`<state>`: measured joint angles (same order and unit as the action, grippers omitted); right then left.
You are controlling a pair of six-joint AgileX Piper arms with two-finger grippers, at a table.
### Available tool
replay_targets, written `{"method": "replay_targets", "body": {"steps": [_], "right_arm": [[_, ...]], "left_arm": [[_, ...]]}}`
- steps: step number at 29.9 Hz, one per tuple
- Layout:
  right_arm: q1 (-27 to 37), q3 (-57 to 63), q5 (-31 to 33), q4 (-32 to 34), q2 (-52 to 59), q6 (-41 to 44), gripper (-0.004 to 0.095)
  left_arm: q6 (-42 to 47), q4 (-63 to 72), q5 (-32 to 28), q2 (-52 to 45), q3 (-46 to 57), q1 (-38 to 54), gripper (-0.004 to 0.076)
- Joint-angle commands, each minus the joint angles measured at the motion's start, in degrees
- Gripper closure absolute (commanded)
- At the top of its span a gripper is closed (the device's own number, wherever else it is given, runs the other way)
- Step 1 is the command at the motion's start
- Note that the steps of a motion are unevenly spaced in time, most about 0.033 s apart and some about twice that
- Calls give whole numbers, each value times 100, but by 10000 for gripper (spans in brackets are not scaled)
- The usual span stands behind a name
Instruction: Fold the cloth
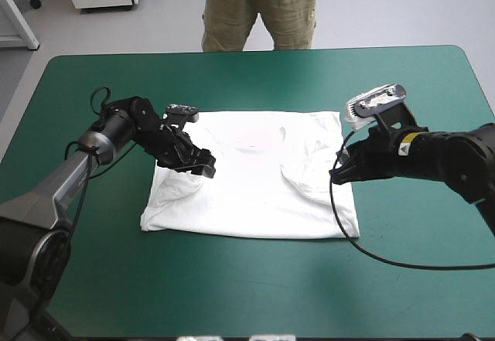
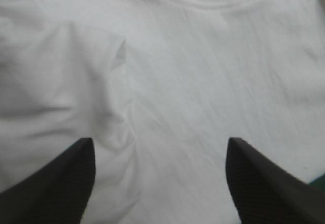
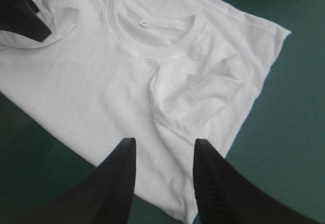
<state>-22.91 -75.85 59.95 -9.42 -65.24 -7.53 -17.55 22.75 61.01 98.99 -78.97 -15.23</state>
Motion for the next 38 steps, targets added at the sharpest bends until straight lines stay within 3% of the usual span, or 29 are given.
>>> {"method": "replay_targets", "body": {"steps": [1, 4, 10, 16, 22, 28, 38], "right_arm": [[-2, -145, 78, 509, 416, 299, 551], [-2, -13, 489, 863, 629, 546, 561], [-2, 1417, 44, 1076, 1249, 1091, 561], [-2, 2901, -849, 606, 1617, 1374, 561], [-2, 3350, -1314, 294, 1617, 1279, 561], [-2, 3350, -1378, 332, 1617, 1264, 561], [-2, 3350, -1506, 344, 1617, 1264, 561]], "left_arm": [[195, -456, 170, -1079, -167, -5, 204], [572, -1313, 411, -1764, -131, -5, 217], [1254, -2439, 753, -2746, 717, 155, 217], [1338, -2107, 71, -3119, 2289, 777, 217], [1286, -1308, -1101, -3029, 3362, 1132, 218], [1119, -883, -1540, -2860, 3506, 1132, 218], [1026, -753, -1750, -1976, 3506, 1132, 272]]}}
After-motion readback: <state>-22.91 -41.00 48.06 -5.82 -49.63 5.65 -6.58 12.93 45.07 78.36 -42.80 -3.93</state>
